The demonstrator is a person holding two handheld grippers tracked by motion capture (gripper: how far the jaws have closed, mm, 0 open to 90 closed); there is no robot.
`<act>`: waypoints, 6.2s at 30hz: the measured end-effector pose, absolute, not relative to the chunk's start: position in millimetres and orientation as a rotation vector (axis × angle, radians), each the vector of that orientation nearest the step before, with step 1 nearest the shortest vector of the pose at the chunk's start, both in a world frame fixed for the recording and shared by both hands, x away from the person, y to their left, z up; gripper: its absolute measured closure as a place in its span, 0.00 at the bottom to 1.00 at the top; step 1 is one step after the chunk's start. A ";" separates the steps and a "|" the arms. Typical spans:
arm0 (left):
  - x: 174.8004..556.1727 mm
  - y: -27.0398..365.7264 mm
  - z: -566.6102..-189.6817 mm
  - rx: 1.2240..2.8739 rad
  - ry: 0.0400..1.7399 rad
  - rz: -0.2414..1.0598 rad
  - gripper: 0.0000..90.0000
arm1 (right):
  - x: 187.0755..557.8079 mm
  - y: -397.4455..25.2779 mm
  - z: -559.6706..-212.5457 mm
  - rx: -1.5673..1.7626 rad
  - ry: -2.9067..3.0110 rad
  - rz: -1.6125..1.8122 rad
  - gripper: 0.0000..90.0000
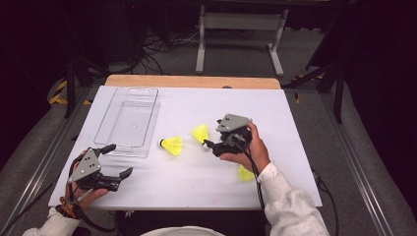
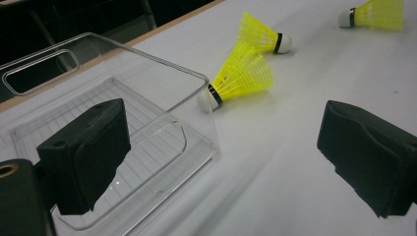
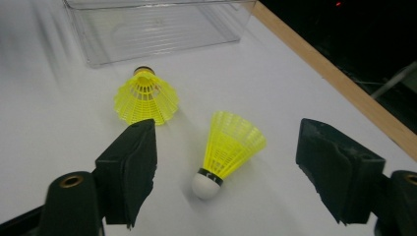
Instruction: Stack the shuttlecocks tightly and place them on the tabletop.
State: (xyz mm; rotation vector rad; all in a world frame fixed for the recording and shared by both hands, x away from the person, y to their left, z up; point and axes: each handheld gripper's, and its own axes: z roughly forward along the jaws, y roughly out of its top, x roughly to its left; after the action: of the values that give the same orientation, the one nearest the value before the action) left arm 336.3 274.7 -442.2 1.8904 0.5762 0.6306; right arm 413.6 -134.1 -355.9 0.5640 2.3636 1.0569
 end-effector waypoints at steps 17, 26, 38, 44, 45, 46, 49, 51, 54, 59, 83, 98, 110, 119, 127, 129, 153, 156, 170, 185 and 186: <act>336.2 272.2 -444.7 1.918 0.561 0.618 0.07 | 493.7 -72.3 -376.6 0.603 2.632 0.811 0.37; 336.6 271.4 -445.5 1.939 0.552 0.618 0.07 | 502.5 -65.9 -387.1 0.586 2.729 0.681 0.51; 337.4 270.6 -446.1 1.948 0.563 0.623 0.08 | 498.4 -84.3 -375.1 0.563 2.827 0.708 0.99; 337.9 269.7 -446.7 1.957 0.563 0.620 0.08 | 494.7 -86.3 -370.0 0.541 2.832 0.780 1.00; 338.0 269.9 -446.8 1.957 0.564 0.621 0.08 | 493.9 -86.2 -369.1 0.537 2.824 0.795 1.00; 337.9 270.1 -446.7 1.957 0.566 0.623 0.08 | 493.1 -86.1 -367.2 0.538 2.807 0.822 1.00; 338.1 270.6 -446.7 1.957 0.568 0.627 0.08 | 491.4 -85.5 -363.6 0.543 2.762 0.874 1.00; 338.2 270.9 -446.6 1.953 0.575 0.630 0.08 | 490.5 -84.4 -362.4 0.549 2.721 0.921 1.00; 338.3 271.1 -446.9 1.952 0.576 0.632 0.08 | 486.9 -81.3 -360.7 0.551 2.682 0.996 1.00; 338.1 271.2 -446.9 1.959 0.570 0.627 0.08 | 486.5 -82.0 -371.2 0.550 2.710 0.929 1.00; 339.7 269.7 -449.0 1.981 0.560 0.612 0.08 | 538.2 -116.0 -402.1 0.861 2.666 0.879 0.34; 339.1 268.6 -449.2 1.995 0.564 0.617 0.08 | 507.8 -122.5 -399.4 0.598 2.843 0.848 0.99; 339.3 268.4 -448.8 1.998 0.559 0.625 0.08 | 467.6 -120.5 -382.9 0.440 2.795 0.959 1.00; 339.1 268.2 -449.0 1.998 0.561 0.623 0.08 | 452.8 -95.2 -382.5 0.348 2.799 0.973 1.00; 339.0 268.9 -448.9 1.997 0.561 0.622 0.08 | 456.3 -74.4 -395.3 0.352 2.800 0.937 1.00; 339.1 268.8 -449.0 1.997 0.562 0.622 0.08 | 457.5 -69.9 -398.6 0.359 2.797 0.948 1.00; 339.3 268.4 -449.5 2.009 0.555 0.615 0.08 | 464.0 -48.4 -423.5 0.427 2.862 0.820 0.86; 339.6 268.4 -449.7 2.010 0.556 0.613 0.08 | 463.9 -48.6 -423.6 0.419 2.873 0.812 0.83; 339.7 267.3 -450.0 2.019 0.549 0.607 0.08 | 461.5 -57.8 -414.7 0.427 2.865 0.849 1.00; 339.5 266.9 -449.9 2.017 0.549 0.603 0.08 | 460.6 -49.3 -414.3 0.479 2.809 0.907 0.99; 339.4 266.8 -450.1 2.016 0.548 0.602 0.08 | 460.7 -48.2 -416.1 0.471 2.816 0.893 0.99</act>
State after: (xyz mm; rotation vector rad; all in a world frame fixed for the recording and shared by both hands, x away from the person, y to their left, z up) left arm 339.4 266.8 -450.1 2.0163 0.5483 0.6018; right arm 460.7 -48.2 -416.1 0.4710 2.8164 0.8928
